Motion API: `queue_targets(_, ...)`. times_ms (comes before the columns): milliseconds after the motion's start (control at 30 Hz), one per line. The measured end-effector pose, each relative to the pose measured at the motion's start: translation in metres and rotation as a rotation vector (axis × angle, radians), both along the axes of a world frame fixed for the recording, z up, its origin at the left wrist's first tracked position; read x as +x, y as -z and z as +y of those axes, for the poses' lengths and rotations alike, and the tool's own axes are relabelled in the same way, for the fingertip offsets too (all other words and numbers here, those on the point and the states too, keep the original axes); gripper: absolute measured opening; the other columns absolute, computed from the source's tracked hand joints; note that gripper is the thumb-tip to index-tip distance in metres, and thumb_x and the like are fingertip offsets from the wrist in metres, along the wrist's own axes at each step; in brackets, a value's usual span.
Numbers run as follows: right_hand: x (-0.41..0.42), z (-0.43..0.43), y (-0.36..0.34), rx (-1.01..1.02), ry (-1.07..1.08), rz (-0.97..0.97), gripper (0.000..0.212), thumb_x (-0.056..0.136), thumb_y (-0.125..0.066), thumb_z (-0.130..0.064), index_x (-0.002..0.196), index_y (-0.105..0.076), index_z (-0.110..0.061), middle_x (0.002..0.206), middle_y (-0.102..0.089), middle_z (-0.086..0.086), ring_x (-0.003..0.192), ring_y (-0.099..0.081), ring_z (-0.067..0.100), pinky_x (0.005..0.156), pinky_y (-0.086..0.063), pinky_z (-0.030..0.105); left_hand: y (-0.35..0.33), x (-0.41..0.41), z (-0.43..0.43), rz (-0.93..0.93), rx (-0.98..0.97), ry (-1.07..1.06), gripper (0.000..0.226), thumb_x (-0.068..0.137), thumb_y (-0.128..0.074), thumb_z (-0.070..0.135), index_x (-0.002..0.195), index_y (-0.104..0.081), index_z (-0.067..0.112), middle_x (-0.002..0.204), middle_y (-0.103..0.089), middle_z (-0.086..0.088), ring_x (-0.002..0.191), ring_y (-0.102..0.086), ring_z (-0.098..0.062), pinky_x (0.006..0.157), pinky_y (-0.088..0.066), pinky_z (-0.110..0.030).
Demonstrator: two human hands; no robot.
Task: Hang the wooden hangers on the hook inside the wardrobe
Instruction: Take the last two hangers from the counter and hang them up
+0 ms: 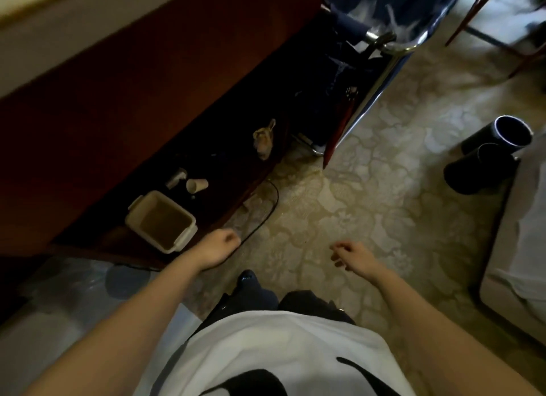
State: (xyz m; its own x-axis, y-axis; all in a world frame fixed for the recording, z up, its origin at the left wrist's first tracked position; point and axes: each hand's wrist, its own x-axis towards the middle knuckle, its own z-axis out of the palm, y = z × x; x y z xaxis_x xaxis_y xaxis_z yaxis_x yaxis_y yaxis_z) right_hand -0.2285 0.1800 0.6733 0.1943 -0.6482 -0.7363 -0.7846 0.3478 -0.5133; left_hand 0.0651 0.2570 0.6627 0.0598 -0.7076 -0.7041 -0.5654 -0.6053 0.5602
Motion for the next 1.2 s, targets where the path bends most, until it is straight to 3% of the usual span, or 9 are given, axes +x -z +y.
queue_targets(233,0.079,-0.094,-0.064,-0.237,-0.163,-0.212,0.029,0.097,-0.04,-0.013,0.123,-0.053,-0.008,0.101,-0.059,0.005,0.085,-0.058,0.015,0.063,-0.042,0.013,-0.103,0.015,-0.083,-0.014,-0.302,0.126,0.031,0.096,-0.044,0.032,0.123,-0.053,0.021,0.115,-0.058,0.002,0.111,-0.056,-0.015,0.089,-0.046,-0.029)
queue_targets(333,0.108,-0.132,-0.103,-0.391,-0.281,-0.302,0.024,0.097,-0.042,-0.014,0.116,-0.055,-0.019,0.09,-0.061,-0.006,0.08,-0.06,0.011,0.071,-0.047,0.018,-0.159,0.021,-0.104,-0.051,-0.432,0.149,0.033,0.096,-0.044,0.032,0.127,-0.052,0.023,0.116,-0.058,0.006,0.106,-0.055,-0.008,0.077,-0.045,-0.018)
queue_targets(433,0.137,-0.166,-0.149,-0.513,-0.382,-0.375,0.026,0.096,-0.044,-0.013,0.118,-0.057,-0.015,0.094,-0.063,-0.001,0.081,-0.062,0.01,0.083,-0.048,0.029,-0.21,0.03,-0.122,-0.123,-0.534,0.188,0.032,0.097,-0.042,0.032,0.126,-0.052,0.025,0.115,-0.056,0.012,0.108,-0.052,-0.002,0.082,-0.041,-0.015)
queue_targets(567,0.172,-0.2,-0.212,-0.664,-0.508,-0.525,0.024,0.096,-0.046,-0.018,0.115,-0.06,-0.018,0.092,-0.066,-0.006,0.086,-0.066,0.01,0.085,-0.051,0.03,-0.27,0.036,-0.14,-0.292,-0.728,0.157,0.03,0.096,-0.043,0.035,0.123,-0.053,0.029,0.116,-0.059,0.014,0.106,-0.054,0.0,0.085,-0.042,-0.015)
queue_targets(700,0.203,-0.225,-0.268,-0.795,-0.594,-0.716,0.019,0.094,-0.05,-0.018,0.105,-0.065,-0.017,0.09,-0.069,-0.001,0.082,-0.068,0.011,0.076,-0.05,0.024,-0.323,0.046,-0.152,-0.416,-0.879,0.098,0.028,0.094,-0.046,0.034,0.119,-0.056,0.03,0.113,-0.062,0.013,0.103,-0.056,0.001,0.085,-0.047,-0.017)
queue_targets(800,0.225,-0.241,-0.302,-0.867,-0.687,-0.786,0.018,0.094,-0.05,-0.018,0.105,-0.064,-0.016,0.093,-0.07,0.003,0.083,-0.067,0.012,0.075,-0.051,0.022,-0.349,0.06,-0.159,-0.527,-0.881,0.034,0.029,0.093,-0.046,0.037,0.12,-0.055,0.031,0.114,-0.061,0.015,0.103,-0.056,0.002,0.087,-0.049,-0.019)
queue_targets(900,0.252,-0.259,-0.322,-0.89,-0.794,-0.742,0.019,0.094,-0.049,-0.025,0.108,-0.062,-0.024,0.099,-0.066,-0.003,0.09,-0.064,0.009,0.076,-0.052,0.023,-0.361,0.08,-0.163,-0.667,-0.812,-0.063,0.031,0.092,-0.047,0.036,0.121,-0.055,0.027,0.116,-0.059,0.013,0.105,-0.054,0.0,0.089,-0.049,-0.023)
queue_targets(1067,0.3,-0.278,-0.333,-0.891,-0.981,-0.673,0.023,0.094,-0.049,-0.029,0.114,-0.06,-0.026,0.104,-0.059,-0.01,0.09,-0.055,0.0,0.068,-0.043,0.011,-0.361,0.128,-0.153,-0.868,-0.697,-0.247,0.031,0.091,-0.053,0.034,0.12,-0.056,0.025,0.116,-0.057,0.007,0.109,-0.053,-0.01,0.09,-0.047,-0.029)
queue_targets(1200,0.339,-0.285,-0.332,-0.912,-1.108,-0.604,0.026,0.094,-0.05,-0.026,0.117,-0.059,-0.019,0.113,-0.06,-0.002,0.098,-0.054,0.01,0.077,-0.045,0.021,-0.338,0.153,-0.134,-1.031,-0.516,-0.422,0.052,0.087,-0.052,0.049,0.133,-0.043,0.027,0.136,-0.047,0.004,0.126,-0.043,-0.014,0.105,-0.04,-0.037)
